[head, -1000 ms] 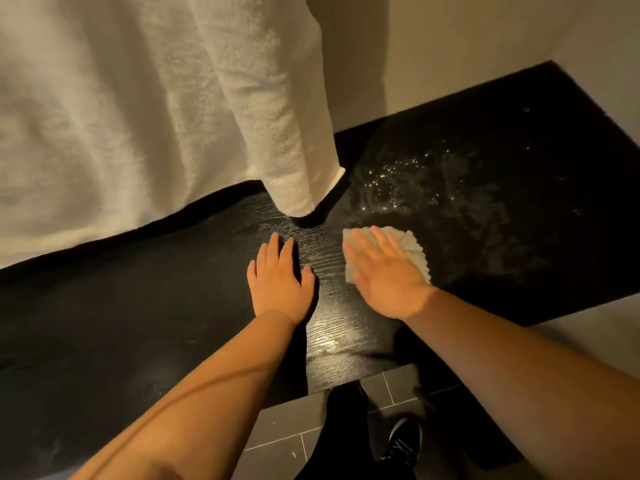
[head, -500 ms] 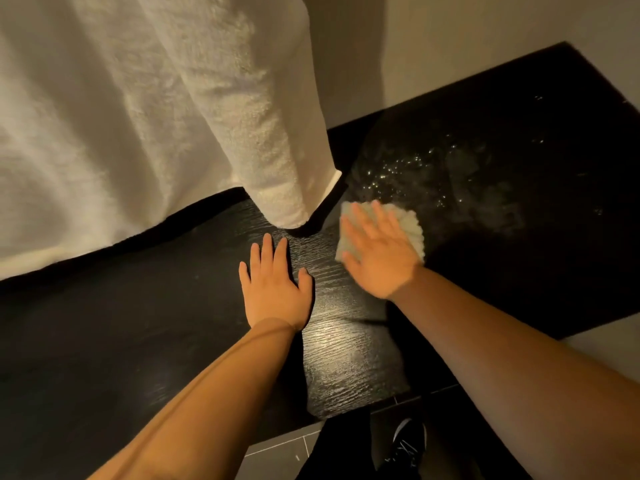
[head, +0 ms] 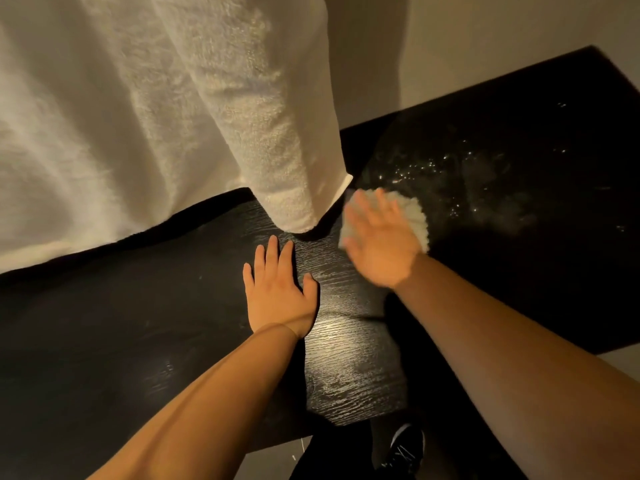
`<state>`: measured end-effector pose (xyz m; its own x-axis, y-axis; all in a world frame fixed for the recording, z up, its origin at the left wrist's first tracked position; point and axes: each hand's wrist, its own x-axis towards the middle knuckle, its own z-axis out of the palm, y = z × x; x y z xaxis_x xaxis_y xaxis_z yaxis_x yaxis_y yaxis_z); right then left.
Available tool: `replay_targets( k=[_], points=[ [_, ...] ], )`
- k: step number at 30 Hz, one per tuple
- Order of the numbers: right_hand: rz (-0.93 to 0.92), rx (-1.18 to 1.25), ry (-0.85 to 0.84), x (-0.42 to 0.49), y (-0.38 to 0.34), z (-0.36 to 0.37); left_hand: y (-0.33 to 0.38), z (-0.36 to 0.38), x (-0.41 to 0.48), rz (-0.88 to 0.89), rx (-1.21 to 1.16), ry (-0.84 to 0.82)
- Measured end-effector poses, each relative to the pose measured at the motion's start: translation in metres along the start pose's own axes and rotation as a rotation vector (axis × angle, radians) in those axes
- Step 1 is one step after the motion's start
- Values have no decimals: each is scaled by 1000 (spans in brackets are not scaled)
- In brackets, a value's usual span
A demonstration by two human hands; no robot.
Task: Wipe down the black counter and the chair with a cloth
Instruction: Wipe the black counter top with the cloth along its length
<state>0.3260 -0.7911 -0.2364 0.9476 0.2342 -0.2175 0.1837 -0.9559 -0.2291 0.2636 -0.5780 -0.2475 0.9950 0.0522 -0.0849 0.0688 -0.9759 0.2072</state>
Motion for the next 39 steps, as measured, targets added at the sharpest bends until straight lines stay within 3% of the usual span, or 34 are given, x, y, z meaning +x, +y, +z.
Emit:
replay_targets(
  k=[3, 6, 11, 14, 19, 22, 26, 29, 35, 39],
  points=[
    [-217, -47, -66, -24, -38, 18, 1, -1, 0, -1, 11, -1],
    [-266, -25, -96, -20, -23, 14, 1, -2, 0, 3, 15, -5],
    [35, -58, -62, 0, 38, -4, 1, -2, 0, 3, 9, -8],
    [133, -11, -47, -2, 28, -3, 0, 0, 1, 5, 5, -8],
    [-158, -76, -121, -32, -30, 21, -1, 2, 0, 6, 7, 5],
    [-260, -58, -100, -31, -9, 14, -1, 2, 0, 12, 6, 5],
    [11, -106, -87, -13, 52, -4, 0, 0, -2, 16, 3, 9],
    [167, 14, -79, -15, 46, -6, 0, 0, -1, 31, 26, -17],
    [-155, -18, -116, -72, -7, 15, 6, -4, 0, 196, 122, -97],
    [-134, -67, -30, -63, 39, 8, 16, -6, 6, 369, 74, -94]
  ],
)
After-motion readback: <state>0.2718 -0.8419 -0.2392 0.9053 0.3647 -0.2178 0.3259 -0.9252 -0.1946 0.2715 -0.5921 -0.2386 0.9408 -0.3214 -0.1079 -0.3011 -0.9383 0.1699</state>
